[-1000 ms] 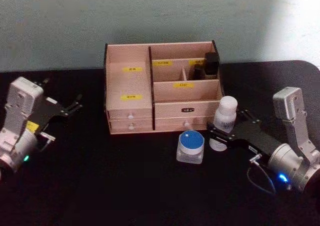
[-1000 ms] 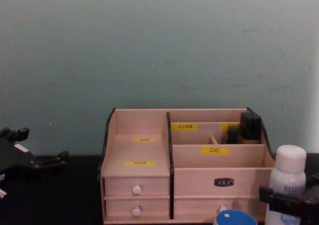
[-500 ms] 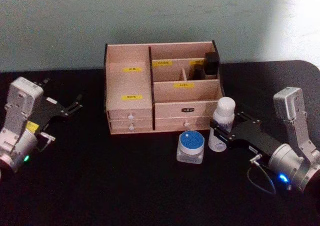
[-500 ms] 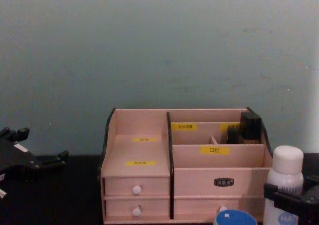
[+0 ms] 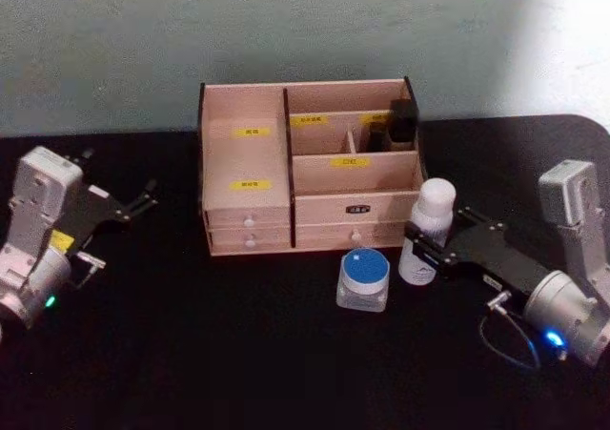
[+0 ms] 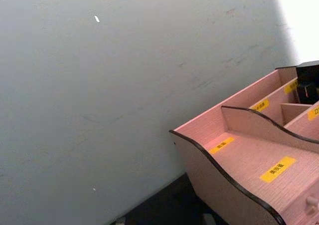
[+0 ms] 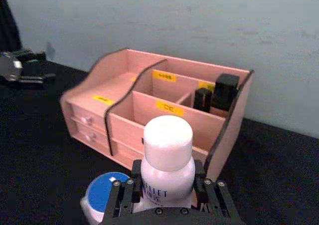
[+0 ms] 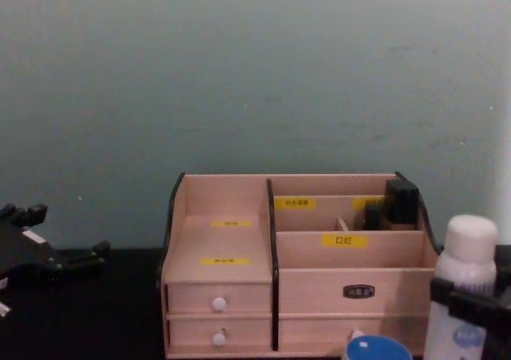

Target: Pick up the facial cleanser and watermelon frost from the table and place them into the tiered storage box.

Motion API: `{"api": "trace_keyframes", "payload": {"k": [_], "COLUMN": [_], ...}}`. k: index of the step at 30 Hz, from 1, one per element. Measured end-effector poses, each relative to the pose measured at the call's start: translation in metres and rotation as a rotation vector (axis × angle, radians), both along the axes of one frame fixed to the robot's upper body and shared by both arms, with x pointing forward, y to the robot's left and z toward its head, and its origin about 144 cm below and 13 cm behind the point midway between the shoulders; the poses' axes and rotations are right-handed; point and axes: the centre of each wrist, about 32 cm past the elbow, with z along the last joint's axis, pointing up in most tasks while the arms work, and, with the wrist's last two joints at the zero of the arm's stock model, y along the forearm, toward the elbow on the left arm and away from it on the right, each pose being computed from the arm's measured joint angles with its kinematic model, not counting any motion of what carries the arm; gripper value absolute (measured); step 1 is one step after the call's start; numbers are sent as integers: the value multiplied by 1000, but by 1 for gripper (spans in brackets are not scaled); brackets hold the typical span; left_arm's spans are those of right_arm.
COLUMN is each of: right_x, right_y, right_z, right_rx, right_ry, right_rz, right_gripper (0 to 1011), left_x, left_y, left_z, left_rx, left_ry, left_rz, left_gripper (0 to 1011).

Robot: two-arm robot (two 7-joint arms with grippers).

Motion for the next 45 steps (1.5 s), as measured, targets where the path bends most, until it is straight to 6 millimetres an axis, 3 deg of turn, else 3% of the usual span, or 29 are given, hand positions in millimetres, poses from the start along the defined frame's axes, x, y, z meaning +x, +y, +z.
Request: {"api": "trace_keyframes", "payload": {"k": [8, 16, 27, 45], "right_x": [-7, 5, 46, 114], "right_y": [-9, -10, 4, 39], "right_z": [31, 56, 76, 84], "right_rx": [41, 57, 56, 42], "right_ry": [-16, -78, -135, -123], "right_rz": [58, 78, 90, 106], "right_gripper": [593, 593, 592, 592], "left_x": [0, 0, 0, 0], "left_y": [0, 0, 0, 0], "left_z": [0, 0, 0, 0], "left_rx": [0, 0, 0, 0], "left_ry": [0, 0, 0, 0], "left_rz": [0, 0, 0, 0], "left_gripper": [1001, 1001, 1001, 1001]}}
